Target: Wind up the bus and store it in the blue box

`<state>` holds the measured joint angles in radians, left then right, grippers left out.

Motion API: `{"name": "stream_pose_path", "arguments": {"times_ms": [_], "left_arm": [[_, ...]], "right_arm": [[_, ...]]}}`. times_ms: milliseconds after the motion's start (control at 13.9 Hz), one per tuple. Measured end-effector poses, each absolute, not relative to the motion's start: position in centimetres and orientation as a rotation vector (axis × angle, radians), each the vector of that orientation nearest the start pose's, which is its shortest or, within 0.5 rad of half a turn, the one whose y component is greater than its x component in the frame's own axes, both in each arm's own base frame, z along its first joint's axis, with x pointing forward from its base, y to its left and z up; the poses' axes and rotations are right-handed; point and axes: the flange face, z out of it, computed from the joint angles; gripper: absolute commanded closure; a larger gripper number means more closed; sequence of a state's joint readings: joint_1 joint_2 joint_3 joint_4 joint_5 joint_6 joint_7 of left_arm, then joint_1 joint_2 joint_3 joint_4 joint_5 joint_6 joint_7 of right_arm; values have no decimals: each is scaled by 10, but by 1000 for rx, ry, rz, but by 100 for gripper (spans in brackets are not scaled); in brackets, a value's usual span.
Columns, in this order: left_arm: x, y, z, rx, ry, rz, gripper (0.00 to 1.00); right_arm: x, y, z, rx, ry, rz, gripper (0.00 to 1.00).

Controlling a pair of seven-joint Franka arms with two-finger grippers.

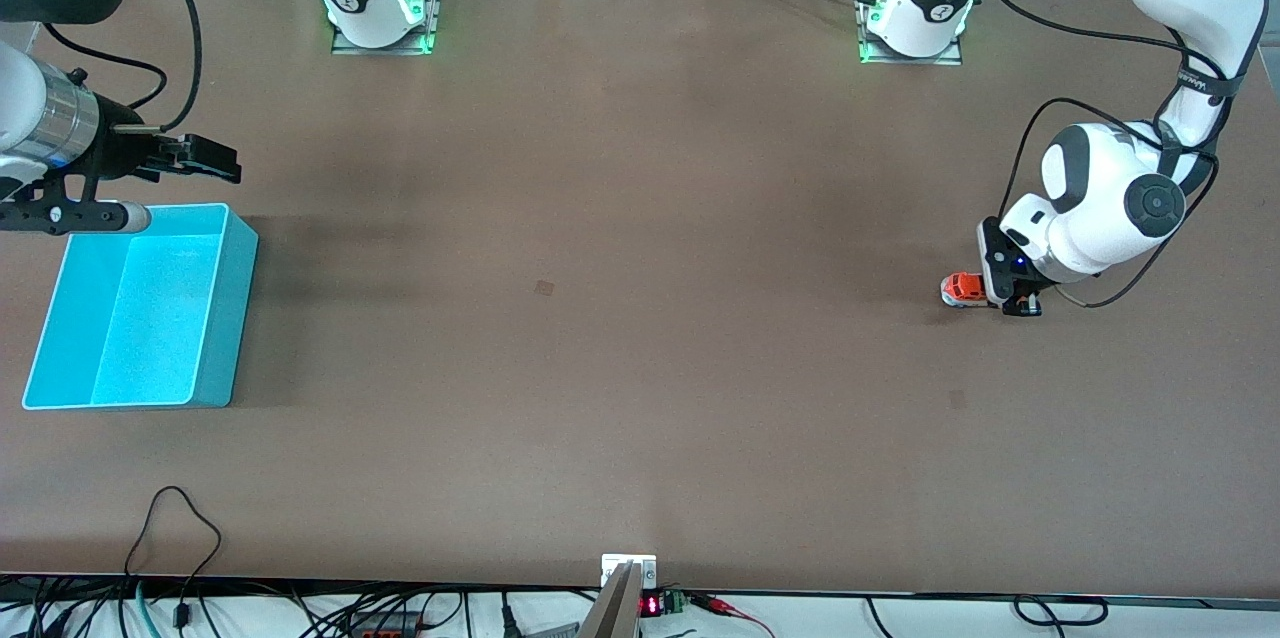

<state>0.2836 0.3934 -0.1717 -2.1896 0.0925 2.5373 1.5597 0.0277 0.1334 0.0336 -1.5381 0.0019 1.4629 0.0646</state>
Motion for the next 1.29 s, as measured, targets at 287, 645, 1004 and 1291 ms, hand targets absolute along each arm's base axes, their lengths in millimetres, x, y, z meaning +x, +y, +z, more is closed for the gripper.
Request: {"name": "stream_pose_path", "arguments": {"times_ms": [287,645,1004,1291], "left_arm": [[551,59,203,-2310,2184,24,71],[551,59,203,-2309,2185,25,71],[549,85,203,-2307,2163,50,72],[546,119,203,-2292,2138,88,73]], "right_arm": [[577,34,556,-3131,5,328,0],[577,34,556,-3131,5,328,0],[577,35,556,-3131,5,328,0],[577,34,556,-3131,5,328,0]]}}
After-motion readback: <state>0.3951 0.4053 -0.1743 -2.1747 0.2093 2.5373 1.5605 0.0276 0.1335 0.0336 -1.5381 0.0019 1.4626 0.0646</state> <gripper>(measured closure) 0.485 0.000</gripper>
